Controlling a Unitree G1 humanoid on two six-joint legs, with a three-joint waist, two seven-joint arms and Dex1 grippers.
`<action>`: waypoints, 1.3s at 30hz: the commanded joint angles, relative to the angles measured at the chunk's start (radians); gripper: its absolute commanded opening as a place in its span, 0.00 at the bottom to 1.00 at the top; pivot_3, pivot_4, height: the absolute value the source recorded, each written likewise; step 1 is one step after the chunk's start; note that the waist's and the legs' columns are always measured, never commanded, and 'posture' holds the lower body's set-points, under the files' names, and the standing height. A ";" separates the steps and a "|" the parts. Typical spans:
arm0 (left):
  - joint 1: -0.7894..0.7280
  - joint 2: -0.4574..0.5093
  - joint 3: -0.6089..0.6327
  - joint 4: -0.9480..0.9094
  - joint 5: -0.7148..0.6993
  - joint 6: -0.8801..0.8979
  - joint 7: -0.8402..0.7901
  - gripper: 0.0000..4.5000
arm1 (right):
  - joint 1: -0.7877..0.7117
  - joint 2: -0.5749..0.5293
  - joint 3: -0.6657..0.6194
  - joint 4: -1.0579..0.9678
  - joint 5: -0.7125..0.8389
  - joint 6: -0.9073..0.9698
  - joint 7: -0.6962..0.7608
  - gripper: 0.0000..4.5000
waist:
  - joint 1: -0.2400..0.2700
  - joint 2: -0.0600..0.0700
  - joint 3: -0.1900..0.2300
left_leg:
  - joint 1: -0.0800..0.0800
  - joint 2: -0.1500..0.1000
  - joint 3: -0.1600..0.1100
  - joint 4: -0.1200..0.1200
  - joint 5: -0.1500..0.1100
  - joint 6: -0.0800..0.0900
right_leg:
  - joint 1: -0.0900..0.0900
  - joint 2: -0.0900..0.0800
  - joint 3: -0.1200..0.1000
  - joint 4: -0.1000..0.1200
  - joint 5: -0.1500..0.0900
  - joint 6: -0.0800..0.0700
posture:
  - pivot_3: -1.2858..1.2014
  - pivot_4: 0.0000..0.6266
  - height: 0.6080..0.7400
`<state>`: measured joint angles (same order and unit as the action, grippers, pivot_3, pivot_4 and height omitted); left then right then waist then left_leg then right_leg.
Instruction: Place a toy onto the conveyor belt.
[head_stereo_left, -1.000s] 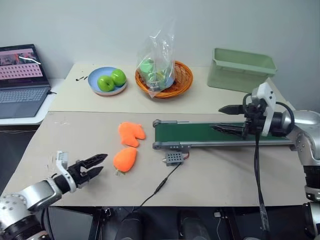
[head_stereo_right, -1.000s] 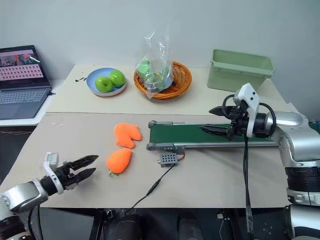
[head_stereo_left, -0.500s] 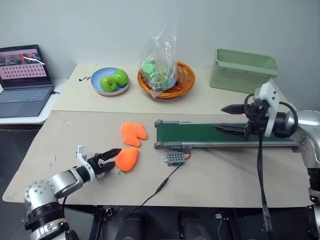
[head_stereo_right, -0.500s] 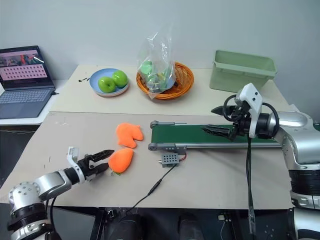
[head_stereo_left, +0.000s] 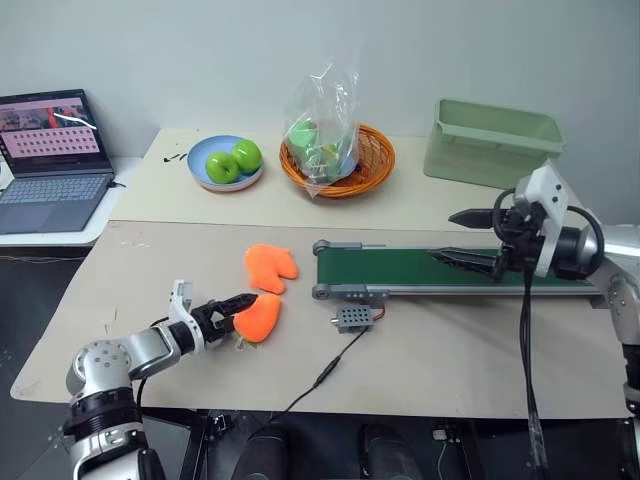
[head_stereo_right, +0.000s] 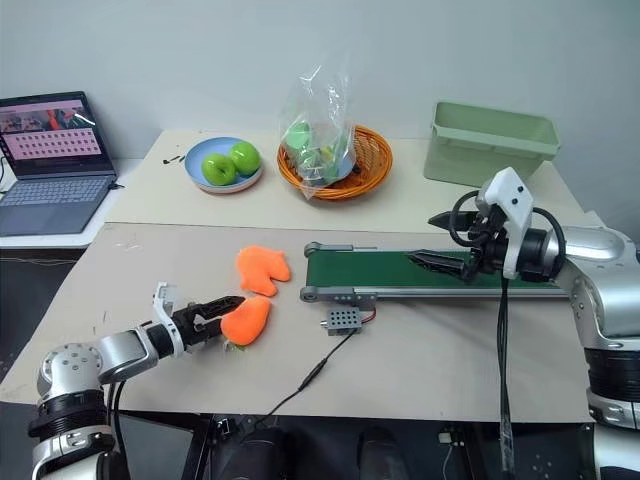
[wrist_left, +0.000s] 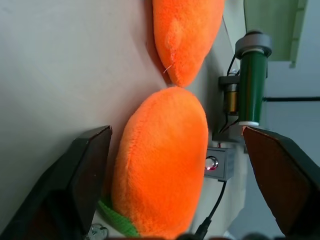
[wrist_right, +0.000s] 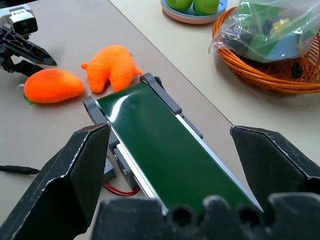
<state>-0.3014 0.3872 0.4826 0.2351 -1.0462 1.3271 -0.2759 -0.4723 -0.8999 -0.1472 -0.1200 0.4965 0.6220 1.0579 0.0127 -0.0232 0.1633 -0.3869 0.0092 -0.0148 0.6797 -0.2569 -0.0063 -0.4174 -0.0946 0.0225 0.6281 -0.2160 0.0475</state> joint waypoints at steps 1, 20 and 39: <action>0.007 -0.015 -0.076 0.035 0.045 0.018 -0.046 0.68 | -0.007 -0.012 -0.050 -0.029 0.026 0.008 -0.015 1.00 | 0.000 0.000 0.000 | 0.000 -0.001 0.000 0.000 0.000 0.000 | 0.000 0.000 0.000 0.000 0.000 0.000 | 0.52 0.24 1.00; -0.003 -0.003 0.062 -0.140 -0.073 -0.005 -0.153 0.01 | -0.026 -0.009 -0.028 0.004 0.007 -0.014 -0.008 1.00 | -0.015 -0.002 0.001 | -0.003 0.001 0.000 0.000 0.000 0.000 | -0.003 0.000 0.000 0.000 0.000 0.000 | 0.52 0.24 1.00; -0.311 0.118 -0.353 -0.661 0.364 -0.609 -0.181 0.01 | -0.043 -0.002 -0.007 0.030 -0.004 -0.033 0.007 1.00 | -0.021 -0.004 0.002 | -0.003 0.002 0.001 -0.001 0.000 0.000 | -0.003 0.002 0.001 -0.004 0.000 0.001 | 0.52 0.24 1.00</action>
<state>-0.6271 0.4904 0.2167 -0.3888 -0.8022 0.8102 -0.4441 -0.5068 -0.8951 -0.1288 -0.0702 0.4868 0.6124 1.0664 -0.0079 -0.0270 0.1656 -0.3901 0.0108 -0.0133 0.6788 -0.2571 -0.0060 -0.4199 -0.0928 0.0243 0.6243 -0.2157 0.0480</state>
